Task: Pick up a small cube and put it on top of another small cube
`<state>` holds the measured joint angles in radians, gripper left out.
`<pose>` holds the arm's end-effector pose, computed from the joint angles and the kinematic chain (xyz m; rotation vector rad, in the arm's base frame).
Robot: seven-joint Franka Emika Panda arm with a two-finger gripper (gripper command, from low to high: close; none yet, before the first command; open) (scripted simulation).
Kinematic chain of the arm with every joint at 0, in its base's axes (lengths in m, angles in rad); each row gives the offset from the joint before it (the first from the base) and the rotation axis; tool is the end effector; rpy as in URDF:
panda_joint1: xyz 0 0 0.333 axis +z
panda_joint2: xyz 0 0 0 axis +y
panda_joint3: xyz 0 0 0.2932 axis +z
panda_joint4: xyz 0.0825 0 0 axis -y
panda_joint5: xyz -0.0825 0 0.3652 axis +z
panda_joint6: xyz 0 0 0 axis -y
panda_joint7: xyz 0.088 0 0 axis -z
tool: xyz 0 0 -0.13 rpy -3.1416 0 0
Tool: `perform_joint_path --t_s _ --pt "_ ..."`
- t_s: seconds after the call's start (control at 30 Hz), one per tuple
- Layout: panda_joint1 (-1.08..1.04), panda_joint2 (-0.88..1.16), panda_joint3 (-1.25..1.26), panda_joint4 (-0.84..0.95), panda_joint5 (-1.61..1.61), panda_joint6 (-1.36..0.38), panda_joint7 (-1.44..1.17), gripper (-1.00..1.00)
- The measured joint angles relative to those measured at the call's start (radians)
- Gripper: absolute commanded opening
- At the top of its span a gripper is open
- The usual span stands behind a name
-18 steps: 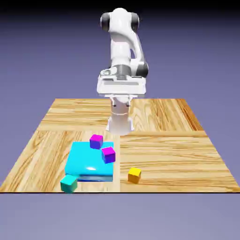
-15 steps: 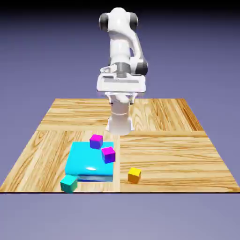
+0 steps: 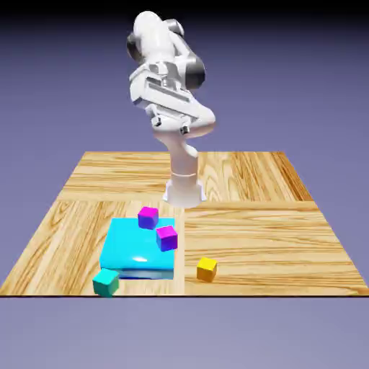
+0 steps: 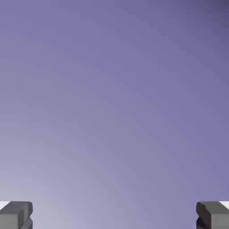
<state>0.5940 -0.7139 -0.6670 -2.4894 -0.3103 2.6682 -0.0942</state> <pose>0.4335 -0.0591 0.5364 -2.7565 -0.2726 -1.1694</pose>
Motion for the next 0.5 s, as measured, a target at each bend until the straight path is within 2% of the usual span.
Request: perform_joint_path --t_s 0.5 --pt "0.455 -0.112 -0.521 0.250 -0.242 -0.288 -0.652 0.00"
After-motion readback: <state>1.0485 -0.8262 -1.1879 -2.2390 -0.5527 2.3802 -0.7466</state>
